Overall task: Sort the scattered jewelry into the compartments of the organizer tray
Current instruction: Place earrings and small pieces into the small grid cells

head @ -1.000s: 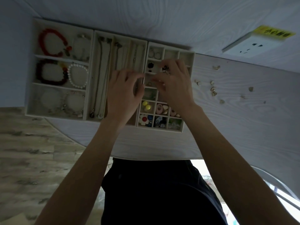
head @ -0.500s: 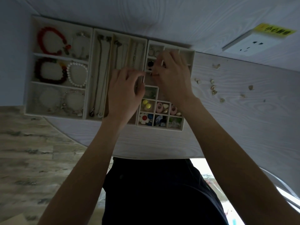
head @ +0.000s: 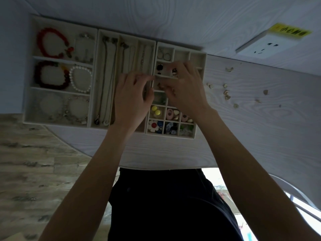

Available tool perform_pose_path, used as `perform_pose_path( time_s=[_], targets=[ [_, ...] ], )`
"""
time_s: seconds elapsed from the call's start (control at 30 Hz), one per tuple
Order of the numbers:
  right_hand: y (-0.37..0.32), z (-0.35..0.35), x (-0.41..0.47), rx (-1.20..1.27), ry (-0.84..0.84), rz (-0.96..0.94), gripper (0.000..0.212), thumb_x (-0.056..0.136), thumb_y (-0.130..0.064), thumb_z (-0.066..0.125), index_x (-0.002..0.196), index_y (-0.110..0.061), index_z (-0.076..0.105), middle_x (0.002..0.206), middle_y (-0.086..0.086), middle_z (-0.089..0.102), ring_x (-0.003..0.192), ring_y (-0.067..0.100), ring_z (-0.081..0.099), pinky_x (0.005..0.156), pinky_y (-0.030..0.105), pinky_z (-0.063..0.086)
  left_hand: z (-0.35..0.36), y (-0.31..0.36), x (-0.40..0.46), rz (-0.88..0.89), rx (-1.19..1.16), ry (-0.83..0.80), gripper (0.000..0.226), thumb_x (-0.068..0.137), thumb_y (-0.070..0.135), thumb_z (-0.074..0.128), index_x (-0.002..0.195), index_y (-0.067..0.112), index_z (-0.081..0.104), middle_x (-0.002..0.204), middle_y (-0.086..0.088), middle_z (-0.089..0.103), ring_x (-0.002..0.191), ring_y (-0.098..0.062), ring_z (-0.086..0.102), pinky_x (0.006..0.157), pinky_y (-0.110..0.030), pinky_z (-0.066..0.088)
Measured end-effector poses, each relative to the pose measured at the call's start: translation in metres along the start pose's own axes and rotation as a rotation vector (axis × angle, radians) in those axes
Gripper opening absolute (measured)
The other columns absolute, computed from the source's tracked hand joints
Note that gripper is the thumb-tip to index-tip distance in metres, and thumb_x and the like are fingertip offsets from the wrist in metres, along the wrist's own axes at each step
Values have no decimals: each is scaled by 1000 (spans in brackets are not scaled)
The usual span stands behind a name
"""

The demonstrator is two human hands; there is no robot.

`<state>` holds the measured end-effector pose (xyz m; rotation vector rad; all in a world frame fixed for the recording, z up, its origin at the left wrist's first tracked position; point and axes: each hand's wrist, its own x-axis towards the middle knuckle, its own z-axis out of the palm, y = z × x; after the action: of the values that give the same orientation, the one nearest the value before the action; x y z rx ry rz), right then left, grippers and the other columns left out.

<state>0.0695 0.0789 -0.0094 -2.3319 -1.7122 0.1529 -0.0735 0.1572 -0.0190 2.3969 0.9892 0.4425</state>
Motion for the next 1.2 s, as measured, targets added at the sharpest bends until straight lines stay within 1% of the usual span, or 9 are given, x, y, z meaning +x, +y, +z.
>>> perform_pose_path(
  time_s=[0.13,0.27,0.37,0.53,0.67,0.77,0.97,1.1,1.2],
  targets=[
    [-5,4,-1,49,24,49,19,83,-21,57,87,-20,76,109,8,61,99,28,53,81,36,43,1,-1,-1,5,0,3,24,85,17,62,108,12,66,103,-9,60,101,-21,44,85,-19,30],
    [-5,3,-4,82,91,111,16,83,-19,59,86,-14,74,103,10,62,94,29,54,79,35,44,0,-1,-1,5,3,7,23,85,17,62,107,11,67,104,-9,61,101,-24,49,87,-18,28],
    [-5,3,-6,76,66,110,13,83,-19,63,89,-16,75,104,10,61,96,29,54,81,35,44,0,-1,0,21,9,11,22,85,16,61,106,11,67,103,-10,60,100,-26,51,88,-18,27],
    [-4,4,-8,31,4,83,17,82,-18,62,93,-19,75,111,11,60,105,31,52,86,39,44,0,-2,7,114,106,-47,18,85,18,61,100,13,68,114,-12,59,109,-32,50,89,-31,38],
    [-4,4,-8,-49,23,95,20,85,-24,56,89,-21,76,113,9,60,104,29,53,84,37,42,3,-4,14,186,235,-143,20,85,24,56,97,17,71,132,-9,53,121,-31,36,91,-45,40],
    [-4,4,-6,-101,39,86,24,87,-29,53,87,-23,76,115,7,60,103,26,52,81,34,40,2,-5,17,212,281,-173,20,86,25,55,95,18,72,135,-7,51,124,-32,37,92,-45,37],
    [-2,1,-6,-61,63,70,26,87,-33,51,86,-24,75,114,8,59,101,25,50,80,33,39,-3,-4,18,208,241,-174,20,86,23,55,96,19,72,137,-9,50,127,-36,38,99,-49,36],
    [-3,3,-5,-41,48,79,26,88,-32,51,86,-24,76,114,9,60,101,28,54,80,36,43,-1,-4,17,187,215,-123,17,85,21,58,94,16,71,133,-10,53,125,-35,41,97,-45,35],
    [-4,4,-5,-26,41,79,31,88,-33,46,88,-24,76,114,10,60,100,29,54,79,38,44,-1,-7,17,169,168,-82,18,86,21,57,97,14,70,131,-11,54,123,-36,43,97,-45,40]
  ],
)
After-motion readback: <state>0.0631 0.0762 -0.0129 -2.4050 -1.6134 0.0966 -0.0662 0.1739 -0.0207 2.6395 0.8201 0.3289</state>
